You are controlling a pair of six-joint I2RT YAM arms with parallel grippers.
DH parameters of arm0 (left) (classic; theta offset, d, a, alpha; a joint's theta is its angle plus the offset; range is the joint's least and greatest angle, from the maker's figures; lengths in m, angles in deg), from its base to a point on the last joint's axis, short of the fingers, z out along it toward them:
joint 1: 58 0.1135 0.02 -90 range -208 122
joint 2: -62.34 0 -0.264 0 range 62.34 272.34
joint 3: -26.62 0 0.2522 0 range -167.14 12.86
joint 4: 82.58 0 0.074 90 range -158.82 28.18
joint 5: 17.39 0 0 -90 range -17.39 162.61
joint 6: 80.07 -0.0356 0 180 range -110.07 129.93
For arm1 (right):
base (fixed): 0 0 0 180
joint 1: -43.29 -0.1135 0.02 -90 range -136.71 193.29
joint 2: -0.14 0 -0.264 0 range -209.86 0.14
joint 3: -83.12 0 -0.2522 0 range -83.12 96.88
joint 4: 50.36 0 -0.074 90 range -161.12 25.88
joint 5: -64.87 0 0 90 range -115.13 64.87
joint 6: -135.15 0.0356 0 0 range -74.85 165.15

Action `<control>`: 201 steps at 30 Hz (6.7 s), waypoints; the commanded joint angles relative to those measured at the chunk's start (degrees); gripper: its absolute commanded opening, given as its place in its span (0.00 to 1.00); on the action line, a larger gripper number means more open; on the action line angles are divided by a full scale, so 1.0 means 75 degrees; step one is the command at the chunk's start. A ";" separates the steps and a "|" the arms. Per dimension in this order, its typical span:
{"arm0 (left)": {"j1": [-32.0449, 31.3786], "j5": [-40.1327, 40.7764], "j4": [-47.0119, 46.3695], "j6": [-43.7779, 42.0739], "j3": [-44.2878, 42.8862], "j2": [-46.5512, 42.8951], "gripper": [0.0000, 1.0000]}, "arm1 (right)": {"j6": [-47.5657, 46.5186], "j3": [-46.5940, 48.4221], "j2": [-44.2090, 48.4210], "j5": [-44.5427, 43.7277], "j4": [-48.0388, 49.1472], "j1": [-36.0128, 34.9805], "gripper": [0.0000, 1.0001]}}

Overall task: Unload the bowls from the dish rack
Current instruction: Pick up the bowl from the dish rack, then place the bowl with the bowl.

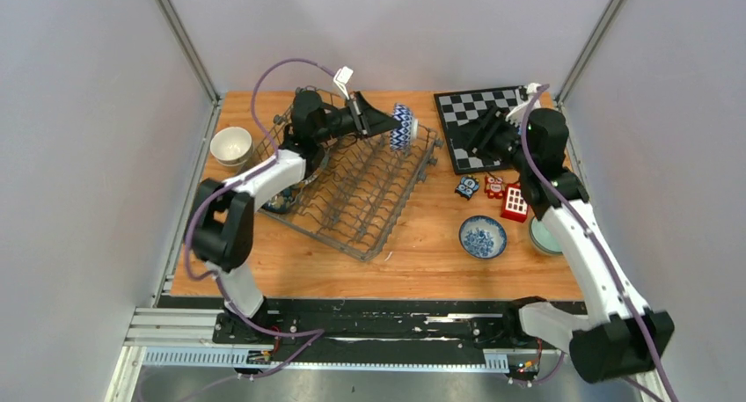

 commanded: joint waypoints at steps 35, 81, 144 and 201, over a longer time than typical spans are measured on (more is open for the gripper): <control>-0.9333 0.9179 1.0071 -1.3512 0.2620 -0.6538 0.00 | -0.3898 0.4439 -0.0809 -0.3562 -0.7461 -0.6303 0.61; -0.9820 0.8856 1.0587 -1.4026 0.2685 -0.6921 0.00 | -0.4071 0.4279 -0.2885 -0.3582 -0.8308 -0.7697 0.04; -0.6050 1.0330 1.0365 -0.1601 0.0207 -0.3738 0.12 | 0.1847 0.1114 0.0461 -0.6484 -0.6811 -0.6518 0.04; -0.5976 1.0647 0.9017 -0.2484 0.3753 -0.7281 0.99 | -0.0690 -0.2165 0.2336 -0.3560 -0.5288 0.0344 0.03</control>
